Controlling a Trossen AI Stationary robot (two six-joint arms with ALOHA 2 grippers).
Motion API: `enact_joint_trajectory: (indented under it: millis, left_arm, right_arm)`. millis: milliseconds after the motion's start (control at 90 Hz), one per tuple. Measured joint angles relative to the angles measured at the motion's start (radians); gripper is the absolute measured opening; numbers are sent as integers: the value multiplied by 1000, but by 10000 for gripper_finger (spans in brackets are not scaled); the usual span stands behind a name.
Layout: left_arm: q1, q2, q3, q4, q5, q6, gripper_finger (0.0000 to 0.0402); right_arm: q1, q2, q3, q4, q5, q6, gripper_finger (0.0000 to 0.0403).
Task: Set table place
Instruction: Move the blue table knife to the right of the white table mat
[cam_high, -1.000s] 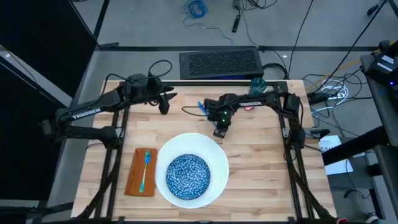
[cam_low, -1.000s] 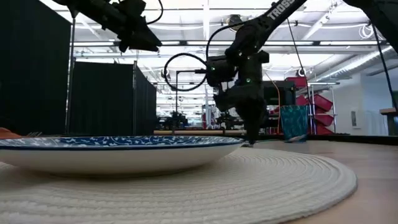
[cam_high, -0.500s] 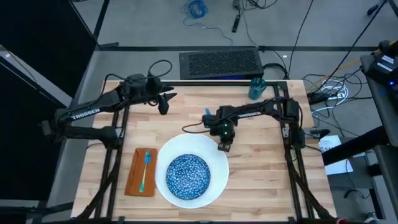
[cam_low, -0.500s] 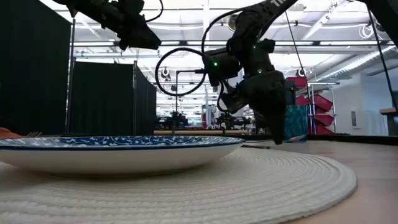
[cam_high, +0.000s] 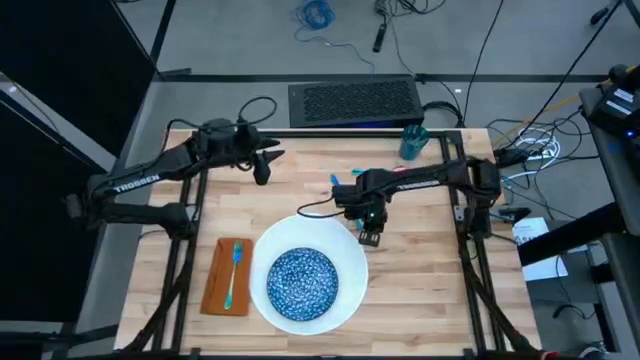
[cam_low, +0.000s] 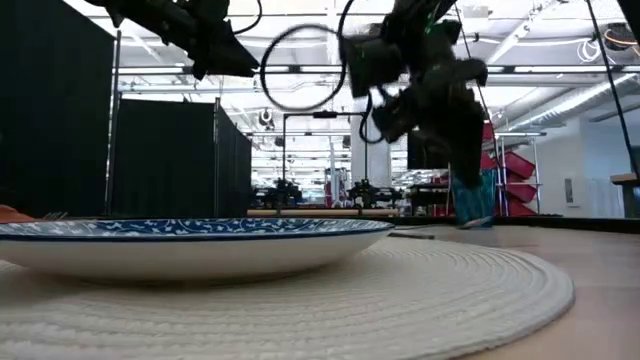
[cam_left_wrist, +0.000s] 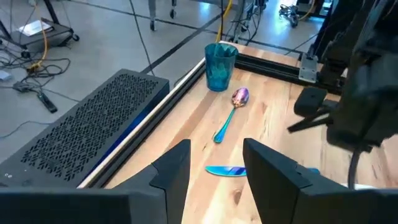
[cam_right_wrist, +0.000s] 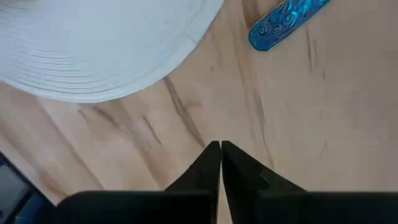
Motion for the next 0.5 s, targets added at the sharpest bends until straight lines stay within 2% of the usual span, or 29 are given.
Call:
enact_joint_trajectory:
  millis: [167,289,500]
  left_arm:
    - [0,-19,0,1,0,-5,134]
    - [0,-31,0,4,0,-29,134]
    - [0,-36,0,0,0,-32,134]
  right_arm:
    - [-5,-29,1,73,34,8,0]
    - [-9,-29,-9,197,36,-3,0]
    - [-74,-29,-44,352,45,-19,0]
